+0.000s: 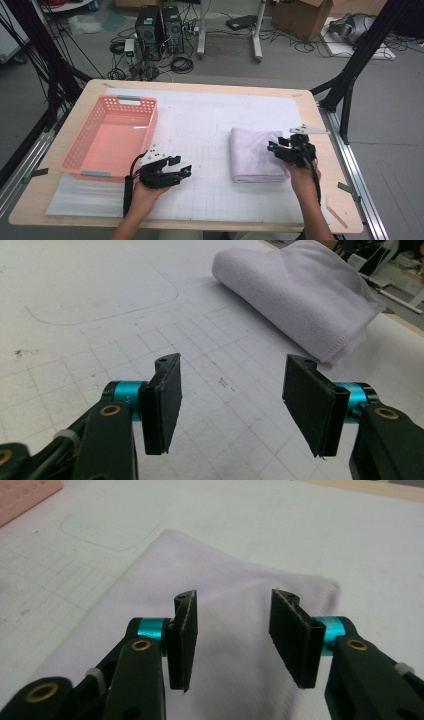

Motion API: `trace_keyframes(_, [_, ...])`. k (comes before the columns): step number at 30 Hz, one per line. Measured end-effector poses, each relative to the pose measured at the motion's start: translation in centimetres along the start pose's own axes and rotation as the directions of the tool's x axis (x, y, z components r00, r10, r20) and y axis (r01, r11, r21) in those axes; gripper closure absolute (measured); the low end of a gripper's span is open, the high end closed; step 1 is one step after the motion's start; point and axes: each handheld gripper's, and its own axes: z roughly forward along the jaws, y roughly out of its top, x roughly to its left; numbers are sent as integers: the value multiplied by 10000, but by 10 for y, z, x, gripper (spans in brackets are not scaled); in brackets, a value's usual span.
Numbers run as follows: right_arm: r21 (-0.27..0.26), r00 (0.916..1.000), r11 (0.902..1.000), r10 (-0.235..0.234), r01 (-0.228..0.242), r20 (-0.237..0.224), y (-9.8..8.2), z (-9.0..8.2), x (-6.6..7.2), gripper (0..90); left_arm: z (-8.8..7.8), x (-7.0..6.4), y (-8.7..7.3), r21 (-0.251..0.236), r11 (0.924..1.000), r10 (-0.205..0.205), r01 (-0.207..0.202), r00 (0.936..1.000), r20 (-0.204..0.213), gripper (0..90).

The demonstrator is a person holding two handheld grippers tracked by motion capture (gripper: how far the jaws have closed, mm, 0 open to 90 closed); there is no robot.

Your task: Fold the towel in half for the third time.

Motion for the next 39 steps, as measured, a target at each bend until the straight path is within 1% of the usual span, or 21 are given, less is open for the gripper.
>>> trace_keyframes(2, [250,9999,9996,-92,95,-112,8,15,5,600,0,0,0,-17,10000,-35,35,10000,3,409])
trace_keyframes(3, [402,9996,9988,-277,281,-109,12,22,7,620,0,0,0,10,10000,-6,6,10000,25,409])
trace_keyframes(6, [1046,9982,9928,-592,587,21,22,46,16,652,1,0,0,42,10000,29,-29,10000,15,409])
trace_keyframes(8, [1470,9965,9858,-830,808,91,27,62,23,668,1,1,0,33,10000,12,-13,10000,20,408])
trace_keyframes(10, [2047,9933,9732,-1123,1045,266,30,79,30,668,0,1,-1,29,10000,-13,13,10000,5,408])
trace_keyframes(11, [2290,9933,9680,-1118,1026,277,30,87,32,667,0,1,-1,15,10000,-50,50,10000,7,407])
trace_keyframes(12, [2390,9943,9665,-1030,938,264,30,94,35,666,0,2,-1,-3,10000,-45,45,10000,1,408])
trace_keyframes(15, [2134,9970,9741,-771,752,2,31,107,44,655,0,3,-1,-6,10000,-87,87,10000,-41,408])
trace_keyframes(19, [1585,9943,9854,-473,621,-953,31,119,53,618,0,4,-1,24,9999,-129,129,9999,-38,407])
trace_keyframes(20, [1618,9942,9847,-490,642,-961,30,120,54,613,0,4,-1,25,9999,-127,127,9999,-18,407])
trace_keyframes(21, [1566,9944,9854,-529,668,-913,30,120,54,598,0,4,-1,1,9999,-142,142,9999,-25,407])
trace_keyframes(22, [1508,9944,9864,-520,654,-915,31,117,52,550,1,4,-1,10,9999,-134,134,9999,-30,407])
trace_keyframes(23, [1429,9953,9883,-406,530,-882,31,113,48,519,1,4,-1,39,9999,-103,103,9999,-28,407])
trace_keyframes(24, [1225,9963,9920,-188,290,-834,32,106,44,523,1,4,-1,56,9999,-85,85,10000,-39,407])
trace_keyframes(26, [610,9985,9981,-46,80,-544,31,89,32,576,1,3,-2,35,10000,-92,92,10000,-33,407])
trace_keyframes(27, [570,9994,9984,-46,65,-334,29,82,25,616,1,3,-1,16,10000,-75,75,10000,-28,407])
trace_keyframes(28, [705,9999,9974,-112,117,-74,27,76,19,666,1,3,-1,17,10000,-71,71,10000,-26,407])
trace_keyframes(30, [1137,9979,9930,-389,328,517,22,70,7,694,2,3,-1,49,10000,-58,58,10000,-31,406])
trace_keyframes(32, [1529,9924,9863,-774,621,960,14,69,-3,707,2,2,-2,15,10000,-40,40,10000,21,404])
trace_keyframes(35, [1727,9882,9842,-638,392,1391,0,67,-17,692,2,2,-1,-32,10000,8,-8,10000,86,400])
trace_keyframes(39, [1294,9825,9913,-4,-242,1865,-10,59,-32,627,3,0,-2,-26,10000,93,-92,9998,174,396])
